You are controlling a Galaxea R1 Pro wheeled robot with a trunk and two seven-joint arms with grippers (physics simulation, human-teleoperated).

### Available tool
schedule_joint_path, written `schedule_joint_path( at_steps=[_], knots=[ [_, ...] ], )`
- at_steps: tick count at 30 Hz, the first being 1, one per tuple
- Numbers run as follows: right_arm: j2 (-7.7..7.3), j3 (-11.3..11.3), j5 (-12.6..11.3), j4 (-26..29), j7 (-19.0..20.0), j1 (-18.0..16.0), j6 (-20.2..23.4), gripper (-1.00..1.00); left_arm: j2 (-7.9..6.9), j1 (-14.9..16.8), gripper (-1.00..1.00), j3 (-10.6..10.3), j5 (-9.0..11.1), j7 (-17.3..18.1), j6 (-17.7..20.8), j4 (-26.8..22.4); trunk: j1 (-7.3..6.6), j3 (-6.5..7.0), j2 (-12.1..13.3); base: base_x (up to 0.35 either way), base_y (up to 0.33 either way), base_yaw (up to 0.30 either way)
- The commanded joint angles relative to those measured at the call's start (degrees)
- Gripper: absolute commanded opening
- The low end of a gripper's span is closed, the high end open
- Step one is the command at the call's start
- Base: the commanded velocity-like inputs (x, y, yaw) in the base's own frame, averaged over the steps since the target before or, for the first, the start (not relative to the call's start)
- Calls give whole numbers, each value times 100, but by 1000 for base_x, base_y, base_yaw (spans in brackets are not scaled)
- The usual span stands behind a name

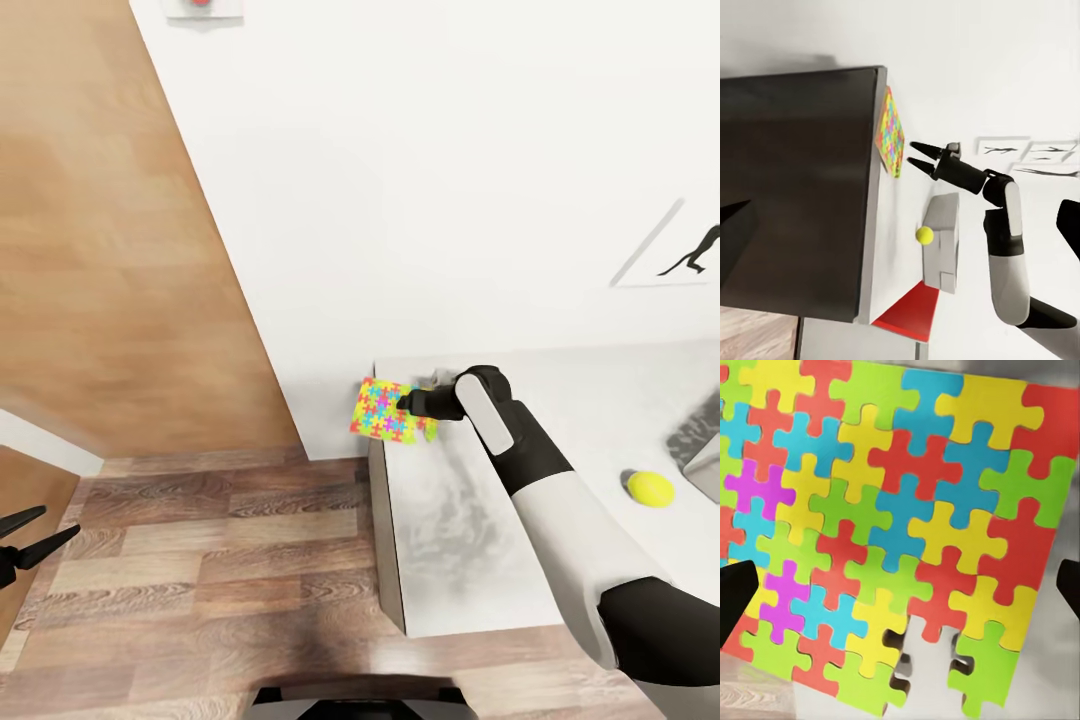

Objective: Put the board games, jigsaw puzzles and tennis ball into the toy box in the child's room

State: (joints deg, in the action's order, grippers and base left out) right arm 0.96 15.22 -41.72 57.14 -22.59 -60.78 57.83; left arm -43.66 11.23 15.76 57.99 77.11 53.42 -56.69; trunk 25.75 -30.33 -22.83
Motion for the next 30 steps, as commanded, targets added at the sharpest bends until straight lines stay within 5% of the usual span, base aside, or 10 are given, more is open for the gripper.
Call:
schedule_joint_path(
  at_steps=[1, 5, 13, 16, 19, 23, 26, 28, 30],
  knots=[
    [-1, 7, -57, 4, -60, -5, 10, 100, -3, 2, 100, -3, 19, 6, 55, 0, 3, 0, -9, 0, 0, 0],
    [-1, 7, -57, 4, -60, -5, 10, 100, -3, 2, 100, -3, 19, 6, 55, 0, 3, 34, -9, 0, 0, 0],
    [-158, -237, -119, 954, -51, 129, 217, 100, -3, 2, 100, -3, 19, 6, 53, 0, 3, 105, -9, 0, 0, 0],
    [-299, -475, -188, 1520, -39, 282, 217, 100, -3, 2, 100, -3, 18, 6, 52, 0, 3, 133, -9, 0, 0, 0],
    [-581, -720, -543, 2215, -21, 569, 217, 100, 2, 2, 100, -3, 19, 6, 49, 0, 3, 160, -9, 0, 0, 0],
    [-1038, -935, -1681, 2805, -10, 1019, 217, 100, 22, 2, 100, -8, 19, 6, 47, 0, 3, 197, -9, 0, 0, 0],
    [-1600, -1117, -3225, 3134, 15, 1575, 217, 100, 31, 2, 100, -10, 19, 6, 46, -5, 3, 224, -9, 0, 0, 0],
    [-1805, -1217, -3828, 3222, 75, 1864, 217, 100, 36, 2, 100, -10, 19, 6, 46, -7, 3, 243, -9, 0, 0, 0],
    [-2066, -1576, -4776, 3311, 527, 2533, 217, 100, 48, 2, 100, -16, 19, 6, 46, -18, 3, 261, -9, 0, 0, 0]
  ],
)
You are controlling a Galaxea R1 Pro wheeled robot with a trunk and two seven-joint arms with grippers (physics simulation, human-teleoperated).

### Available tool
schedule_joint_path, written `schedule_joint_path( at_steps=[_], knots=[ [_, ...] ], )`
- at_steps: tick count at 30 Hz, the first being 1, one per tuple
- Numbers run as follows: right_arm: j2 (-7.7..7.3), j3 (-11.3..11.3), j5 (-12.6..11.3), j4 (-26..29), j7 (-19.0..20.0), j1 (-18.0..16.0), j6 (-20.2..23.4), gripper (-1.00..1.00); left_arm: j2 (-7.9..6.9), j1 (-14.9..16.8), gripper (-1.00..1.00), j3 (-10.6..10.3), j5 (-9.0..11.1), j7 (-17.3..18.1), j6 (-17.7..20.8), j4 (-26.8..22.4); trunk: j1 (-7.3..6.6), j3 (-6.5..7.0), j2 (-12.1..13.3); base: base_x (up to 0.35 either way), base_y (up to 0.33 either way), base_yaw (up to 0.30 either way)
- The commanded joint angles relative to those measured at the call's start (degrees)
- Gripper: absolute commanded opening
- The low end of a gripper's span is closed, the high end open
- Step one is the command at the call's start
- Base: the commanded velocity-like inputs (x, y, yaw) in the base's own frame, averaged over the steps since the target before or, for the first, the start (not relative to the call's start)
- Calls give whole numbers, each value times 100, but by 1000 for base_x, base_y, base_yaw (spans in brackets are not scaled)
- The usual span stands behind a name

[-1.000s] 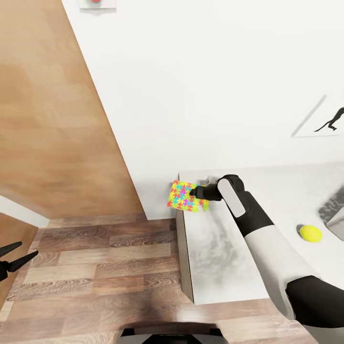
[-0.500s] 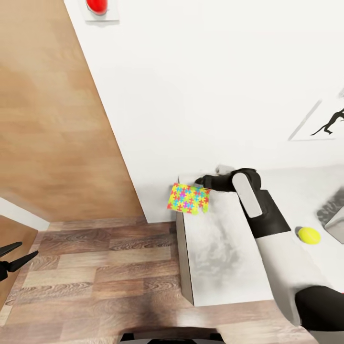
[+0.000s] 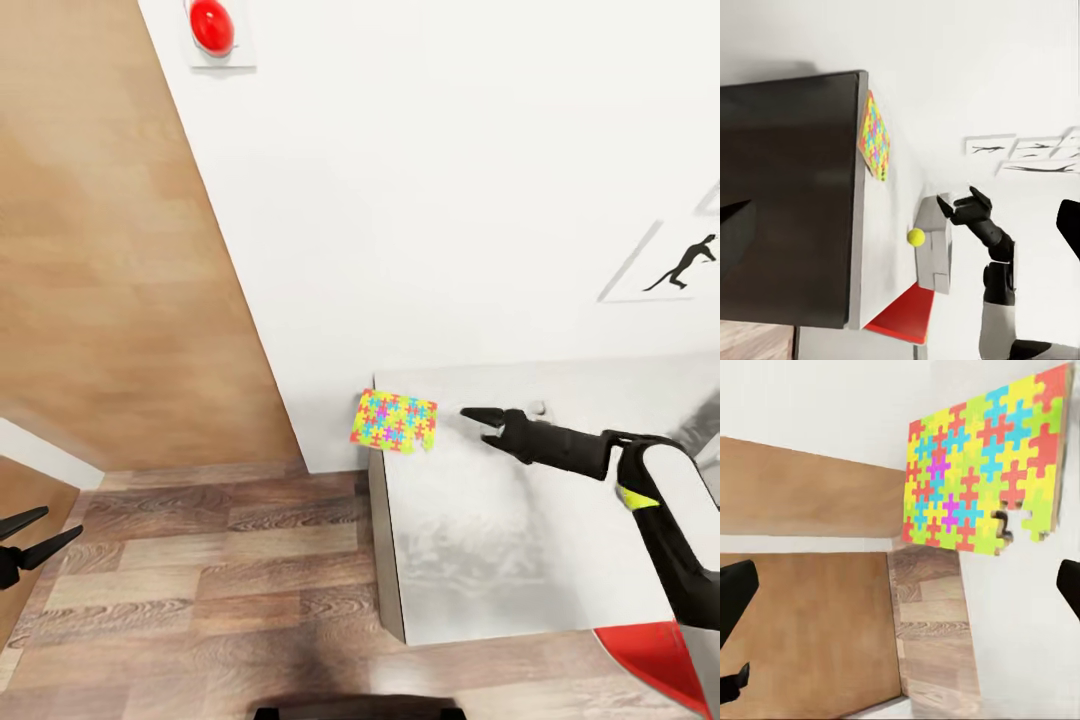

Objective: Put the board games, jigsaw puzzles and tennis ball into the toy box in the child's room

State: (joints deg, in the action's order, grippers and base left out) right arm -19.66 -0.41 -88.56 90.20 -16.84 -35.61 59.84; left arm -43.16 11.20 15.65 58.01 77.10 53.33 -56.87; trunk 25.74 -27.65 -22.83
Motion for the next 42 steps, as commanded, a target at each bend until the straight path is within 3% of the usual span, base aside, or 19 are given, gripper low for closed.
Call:
schedule_joint_path(
  at_steps=[1, 2, 3, 5, 6, 9, 10, 12, 13, 15, 18, 24, 27, 32, 34, 36, 37, 40, 42],
  knots=[
    [-42, -139, -252, 18, 159, 195, 16, 100, 1, 5, 100, -8, 17, 7, 55, -1, 4, 2, -9, 0, 0, 0],
    [-71, -273, -380, 28, 405, 377, 16, 100, 3, 5, 100, -10, 17, 7, 55, -3, 4, 11, -9, 0, 0, 0],
    [-110, -542, -561, 45, 993, 748, 16, 100, 5, 5, 100, -16, 17, 5, 55, -5, 4, 20, -9, 0, 0, 0],
    [-133, -791, -675, 57, 1673, 1121, 16, 100, 7, 5, 100, -25, 17, 2, 55, -9, 4, 39, -9, 0, 0, 0],
    [-141, -1010, -744, 64, 2378, 1498, 16, 100, 11, 5, 100, -34, 17, 1, 55, -15, 4, 48, -9, 0, 0, 0],
    [-145, -1308, -791, 70, 3414, 2076, 16, 100, 20, 5, 100, -39, 17, -4, 50, -44, 4, 76, -9, 0, 0, 0],
    [-139, -1517, -800, 72, 4030, 2443, 16, 100, 26, 5, 100, -43, 17, -6, 49, -63, 4, 85, -9, 0, 0, 0],
    [-118, -1720, -788, 74, 4566, 2783, 16, 100, 31, 5, 100, -48, 17, -11, 43, -77, 4, 104, -9, 0, 0, 0],
    [-66, -1902, -753, 75, 5016, 3082, 16, 100, 36, 5, 100, -65, 17, -13, -5, -85, 4, 113, -9, 0, 0, 0],
    [28, -2061, -686, 75, 5379, 3334, 16, 100, 49, 5, 100, -106, 17, -14, -102, -92, 4, 132, -9, 0, 0, 0],
    [391, -2419, -373, 76, 6019, 3720, 16, 100, 87, 15, 100, -276, 20, -20, -309, -100, 4, 160, -9, 0, 0, 0],
    [792, -2804, 227, 76, 6745, 3879, 16, 100, 168, 81, 100, -694, 24, -106, -470, -148, 4, 213, -9, 0, 0, 0],
    [858, -2900, 527, 76, 7043, 3899, -44, 100, 241, 120, 100, -781, 21, -216, -476, -239, 4, 226, -9, 0, 0, 0],
    [852, -3009, 946, 77, 7812, 3922, -488, 100, 589, 285, 100, -895, -8, -803, -435, -427, 4, 233, -9, 0, 0, 0],
    [829, -3058, 1225, 77, 8388, 3932, -828, 100, 961, 604, 100, -940, -41, -1460, -335, -457, 4, 234, -9, 0, 0, 0],
    [805, -3075, 1454, 77, 8624, 3934, -952, 100, 1168, 809, 100, -976, -63, -1816, -248, -432, 4, 235, -9, 0, 0, 0],
    [770, -3089, 1716, 77, 8826, 3936, -1035, 100, 1353, 1010, 100, -1036, -103, -2151, -144, -377, 4, 235, -9, 0, 0, 0],
    [738, -3106, 2176, 77, 9164, 3937, -1128, 100, 1601, 1372, 100, -1196, -246, -2631, -11, -191, 4, 235, -9, 0, 0, 0],
    [740, -3112, 2319, 77, 9311, 3938, -1160, 100, 1677, 1532, 100, -1279, -329, -2767, 17, -106, 4, 235, -9, 0, 0, 0]
  ],
)
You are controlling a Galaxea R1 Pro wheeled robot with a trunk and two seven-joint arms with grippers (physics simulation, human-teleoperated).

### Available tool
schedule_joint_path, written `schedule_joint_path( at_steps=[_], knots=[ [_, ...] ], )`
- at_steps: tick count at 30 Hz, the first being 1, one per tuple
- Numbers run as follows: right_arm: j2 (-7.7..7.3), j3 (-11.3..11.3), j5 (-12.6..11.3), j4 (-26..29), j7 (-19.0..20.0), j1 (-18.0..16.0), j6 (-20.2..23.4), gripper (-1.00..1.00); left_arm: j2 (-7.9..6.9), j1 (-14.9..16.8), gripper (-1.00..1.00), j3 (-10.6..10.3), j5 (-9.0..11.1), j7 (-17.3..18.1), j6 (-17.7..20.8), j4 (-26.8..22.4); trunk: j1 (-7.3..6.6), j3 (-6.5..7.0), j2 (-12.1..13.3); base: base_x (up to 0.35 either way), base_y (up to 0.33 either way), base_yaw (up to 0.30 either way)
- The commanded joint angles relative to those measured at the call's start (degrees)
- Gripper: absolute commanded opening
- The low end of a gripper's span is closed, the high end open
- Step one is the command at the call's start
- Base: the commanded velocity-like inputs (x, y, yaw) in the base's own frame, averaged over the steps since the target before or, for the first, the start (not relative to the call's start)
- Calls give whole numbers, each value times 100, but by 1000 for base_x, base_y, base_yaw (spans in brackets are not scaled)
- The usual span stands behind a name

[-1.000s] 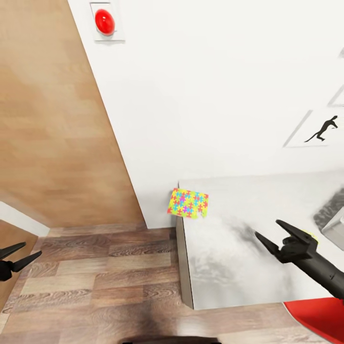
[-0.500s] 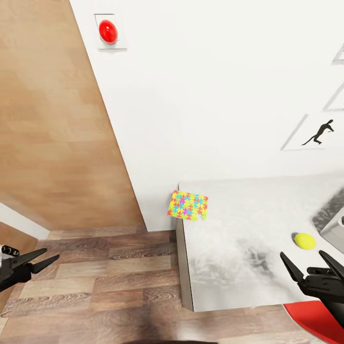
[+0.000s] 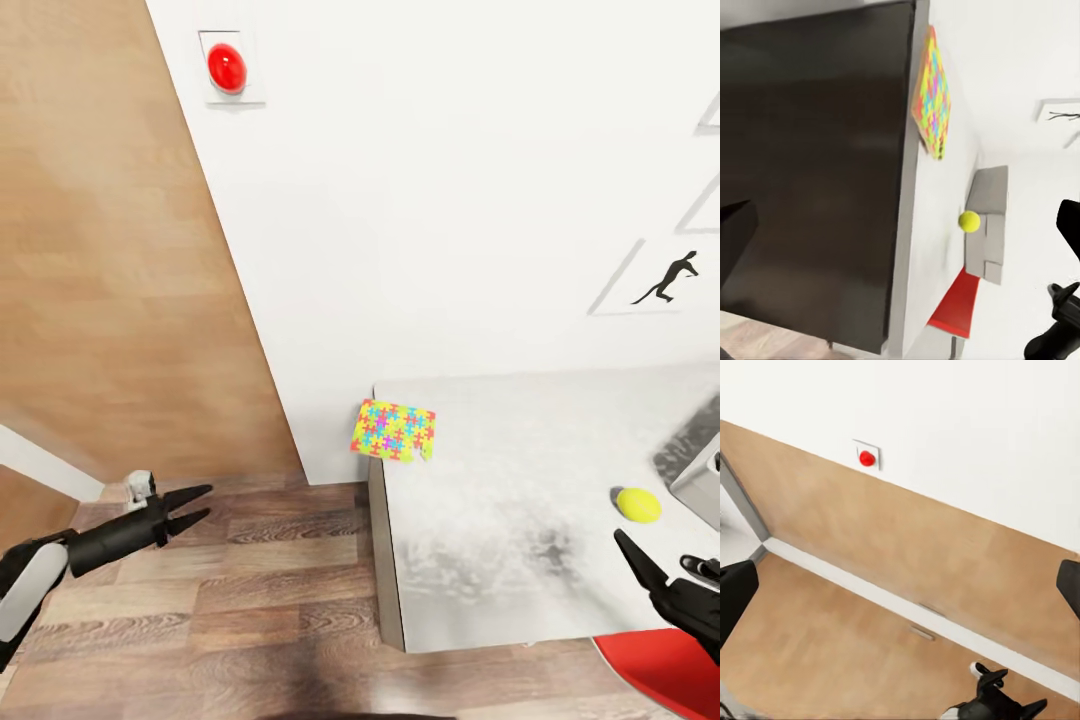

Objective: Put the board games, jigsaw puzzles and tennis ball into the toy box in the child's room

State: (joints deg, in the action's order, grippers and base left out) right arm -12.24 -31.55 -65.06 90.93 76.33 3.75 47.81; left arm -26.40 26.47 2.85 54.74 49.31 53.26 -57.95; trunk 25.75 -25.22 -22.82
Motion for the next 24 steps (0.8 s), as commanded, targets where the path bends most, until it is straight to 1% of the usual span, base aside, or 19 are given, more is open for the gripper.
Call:
schedule_joint_path(
  at_steps=[1, 4, 5, 7, 8, 14, 21, 24],
  knots=[
    [1, -2, 68, 4, 111, 2, 22, 100, 69, 130, 100, -79, -71, -89, 36, 64, 3, -8, -9, 0, 0, 0],
    [10, -5, 156, 4, 218, 2, -21, 100, 189, 243, 100, -186, -159, -183, 35, 127, 3, -8, -9, 0, 0, 0],
    [10, -3, 189, 4, 258, 2, -79, 100, 276, 285, 100, -255, -207, -210, 32, 152, 3, -7, -9, 0, 0, 0],
    [5, 0, 219, 4, 293, 3, -210, 100, 364, 321, 100, -311, -254, -222, 10, 175, 3, -7, -9, 0, 0, 0],
    [-5, 2, 225, 4, 300, 3, -255, 100, 381, 329, 100, -327, -263, -220, -3, 179, 3, -7, -9, 0, 0, 0],
    [-37, 7, 248, 4, 333, 3, -420, 100, 409, 347, 100, -378, -290, -200, -65, 168, 3, 12, -9, 0, 0, -73],
    [-49, 8, 255, 4, 346, 3, -460, 100, 402, 350, 100, -382, -304, -192, -102, 135, 3, 56, -9, 4, 0, -189],
    [-52, 3, 256, 4, 351, 3, -463, 100, 397, 350, 100, -384, -333, -188, -183, 135, 3, 76, -9, 99, 0, -207]
  ],
)
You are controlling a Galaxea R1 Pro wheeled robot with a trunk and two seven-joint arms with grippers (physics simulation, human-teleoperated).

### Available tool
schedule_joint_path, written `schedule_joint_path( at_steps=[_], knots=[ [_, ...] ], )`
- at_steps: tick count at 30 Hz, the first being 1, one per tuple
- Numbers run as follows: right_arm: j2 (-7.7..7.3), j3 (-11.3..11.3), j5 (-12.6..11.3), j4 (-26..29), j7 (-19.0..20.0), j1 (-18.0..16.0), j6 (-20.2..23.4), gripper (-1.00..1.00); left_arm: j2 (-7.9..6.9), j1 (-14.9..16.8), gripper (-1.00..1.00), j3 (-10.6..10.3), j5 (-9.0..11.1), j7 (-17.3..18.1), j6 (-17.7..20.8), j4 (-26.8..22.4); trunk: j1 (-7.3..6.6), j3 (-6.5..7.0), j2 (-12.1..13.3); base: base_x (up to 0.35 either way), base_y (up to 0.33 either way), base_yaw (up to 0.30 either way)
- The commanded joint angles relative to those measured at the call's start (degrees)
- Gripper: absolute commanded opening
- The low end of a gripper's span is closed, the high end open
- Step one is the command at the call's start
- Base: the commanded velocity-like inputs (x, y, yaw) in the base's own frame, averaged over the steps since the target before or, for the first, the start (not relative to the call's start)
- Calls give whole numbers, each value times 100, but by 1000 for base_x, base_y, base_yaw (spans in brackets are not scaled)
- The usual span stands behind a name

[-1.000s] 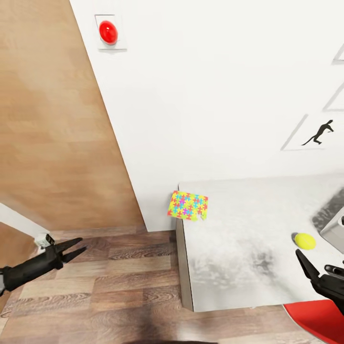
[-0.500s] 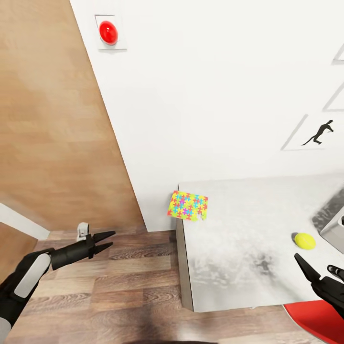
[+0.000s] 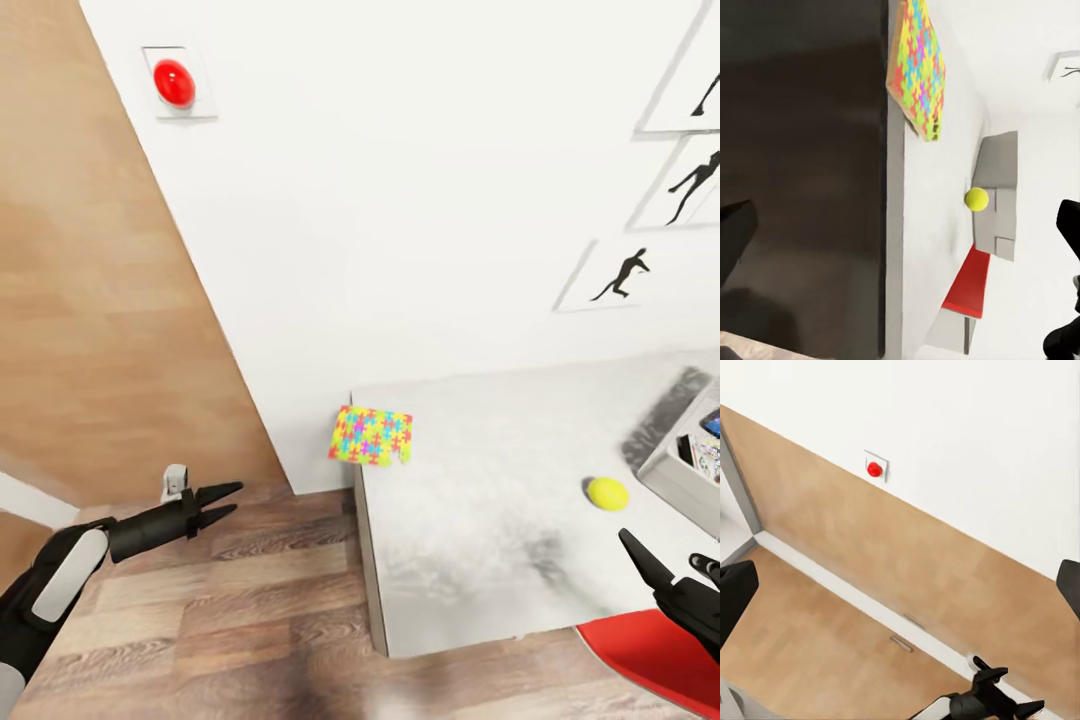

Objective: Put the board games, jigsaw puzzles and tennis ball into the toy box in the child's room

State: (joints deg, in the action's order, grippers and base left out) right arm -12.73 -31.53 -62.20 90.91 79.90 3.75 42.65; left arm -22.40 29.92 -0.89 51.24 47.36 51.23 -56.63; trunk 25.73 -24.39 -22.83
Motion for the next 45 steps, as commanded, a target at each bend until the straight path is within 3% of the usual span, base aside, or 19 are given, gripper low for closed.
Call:
schedule_joint_path(
  at_steps=[1, 15, 28, 38, 45],
  knots=[
    [-4, -1, -30, 5, -5, 3, 52, 100, -6, 5, 100, -11, 7, 9, -12, 1, 6, 0, -8, 198, 0, -209],
    [-2, -217, -37, 5, -6, 3, 51, 100, -17, 5, 100, -16, -47, 228, -195, 4, 6, 60, -8, 120, 0, -139],
    [-2, -239, -34, 5, -2, 3, 51, 100, -29, 5, 100, -19, -47, 287, -201, 37, 6, 118, -8, 5, 0, -126],
    [5, -240, -35, 5, -2, 3, 51, 100, -50, 5, 100, -24, -74, 628, -220, 44, 6, 184, -8, 61, 0, -178],
    [35, -232, -30, 5, -8, 3, 51, 100, -69, 5, 100, -11, -471, 797, -226, 41, 6, 211, -8, 38, 0, -30]
  ],
)
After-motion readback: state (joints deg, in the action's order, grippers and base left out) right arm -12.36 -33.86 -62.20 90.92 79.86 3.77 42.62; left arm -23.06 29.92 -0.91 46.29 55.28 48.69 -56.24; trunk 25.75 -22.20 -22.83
